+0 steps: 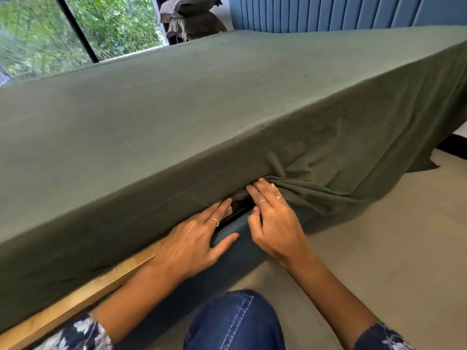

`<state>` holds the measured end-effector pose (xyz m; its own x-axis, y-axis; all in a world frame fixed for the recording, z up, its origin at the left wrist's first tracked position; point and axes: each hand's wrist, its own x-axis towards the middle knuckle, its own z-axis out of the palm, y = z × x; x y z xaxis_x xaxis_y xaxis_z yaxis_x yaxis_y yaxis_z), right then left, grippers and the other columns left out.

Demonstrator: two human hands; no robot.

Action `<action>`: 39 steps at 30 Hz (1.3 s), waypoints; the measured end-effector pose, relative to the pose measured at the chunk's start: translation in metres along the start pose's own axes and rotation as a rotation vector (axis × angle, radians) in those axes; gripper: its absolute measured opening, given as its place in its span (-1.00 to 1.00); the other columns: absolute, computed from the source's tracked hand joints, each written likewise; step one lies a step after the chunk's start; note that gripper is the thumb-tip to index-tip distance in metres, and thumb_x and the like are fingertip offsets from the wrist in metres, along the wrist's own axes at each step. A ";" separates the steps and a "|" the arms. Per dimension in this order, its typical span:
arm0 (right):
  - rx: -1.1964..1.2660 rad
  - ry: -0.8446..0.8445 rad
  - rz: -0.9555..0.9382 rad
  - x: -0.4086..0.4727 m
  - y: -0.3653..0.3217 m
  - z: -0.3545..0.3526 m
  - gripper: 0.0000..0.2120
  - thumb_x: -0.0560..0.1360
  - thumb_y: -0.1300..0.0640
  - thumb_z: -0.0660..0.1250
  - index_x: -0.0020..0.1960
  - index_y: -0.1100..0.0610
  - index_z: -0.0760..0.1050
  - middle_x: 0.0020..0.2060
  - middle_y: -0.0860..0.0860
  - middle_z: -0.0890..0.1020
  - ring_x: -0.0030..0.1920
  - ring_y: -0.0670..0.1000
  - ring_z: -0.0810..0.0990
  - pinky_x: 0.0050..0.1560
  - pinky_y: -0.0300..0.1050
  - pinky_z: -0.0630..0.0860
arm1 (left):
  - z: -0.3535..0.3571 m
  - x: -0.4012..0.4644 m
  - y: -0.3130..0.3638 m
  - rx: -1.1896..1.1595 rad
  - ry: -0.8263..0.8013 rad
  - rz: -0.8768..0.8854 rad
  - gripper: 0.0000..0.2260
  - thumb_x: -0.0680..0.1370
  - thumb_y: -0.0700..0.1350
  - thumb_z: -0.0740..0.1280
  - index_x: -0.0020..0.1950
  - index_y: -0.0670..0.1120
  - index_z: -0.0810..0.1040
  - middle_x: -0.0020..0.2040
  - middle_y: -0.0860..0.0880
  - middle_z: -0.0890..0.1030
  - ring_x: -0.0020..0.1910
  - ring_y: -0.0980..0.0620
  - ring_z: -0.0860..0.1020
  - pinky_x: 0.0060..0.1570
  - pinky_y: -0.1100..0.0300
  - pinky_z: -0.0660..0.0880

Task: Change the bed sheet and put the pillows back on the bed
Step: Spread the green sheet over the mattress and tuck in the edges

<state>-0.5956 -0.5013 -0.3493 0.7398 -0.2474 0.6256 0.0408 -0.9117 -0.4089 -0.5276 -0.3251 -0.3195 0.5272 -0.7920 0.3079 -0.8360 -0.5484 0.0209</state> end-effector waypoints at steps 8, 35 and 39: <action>-0.495 -0.249 0.085 0.011 -0.032 0.009 -0.60 0.49 0.15 0.13 0.17 0.35 0.56 0.16 0.26 0.59 0.21 0.21 0.57 0.22 0.09 0.51 | 0.010 0.015 0.036 0.046 0.099 -0.270 -0.69 0.52 -0.02 0.32 0.17 -0.15 0.64 -0.02 -0.11 0.70 -0.16 -0.03 0.69 -0.15 0.09 0.60; -0.194 -0.215 -0.046 0.011 0.013 -0.011 -0.57 0.50 0.12 0.09 0.27 0.22 0.52 0.22 0.13 0.59 0.27 0.06 0.53 0.36 -0.04 0.32 | 0.031 0.058 0.078 0.212 0.146 -0.390 -0.63 0.46 -0.13 0.11 0.02 -0.26 0.64 -0.16 -0.18 0.68 -0.19 -0.10 0.66 -0.09 0.12 0.57; -0.240 -0.256 -0.082 0.019 0.015 -0.011 -0.59 0.47 0.13 0.11 0.20 0.18 0.59 0.14 0.09 0.64 0.21 0.04 0.58 0.29 -0.02 0.45 | 0.022 0.071 0.087 0.276 0.138 -0.413 -0.78 0.38 -0.20 0.16 -0.22 -0.16 0.61 -0.37 -0.09 0.62 -0.38 -0.05 0.60 -0.28 0.18 0.51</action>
<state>-0.5888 -0.5234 -0.3364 0.8862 -0.1077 0.4506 -0.0294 -0.9837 -0.1773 -0.5599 -0.4350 -0.3164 0.7644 -0.4615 0.4502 -0.4809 -0.8732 -0.0785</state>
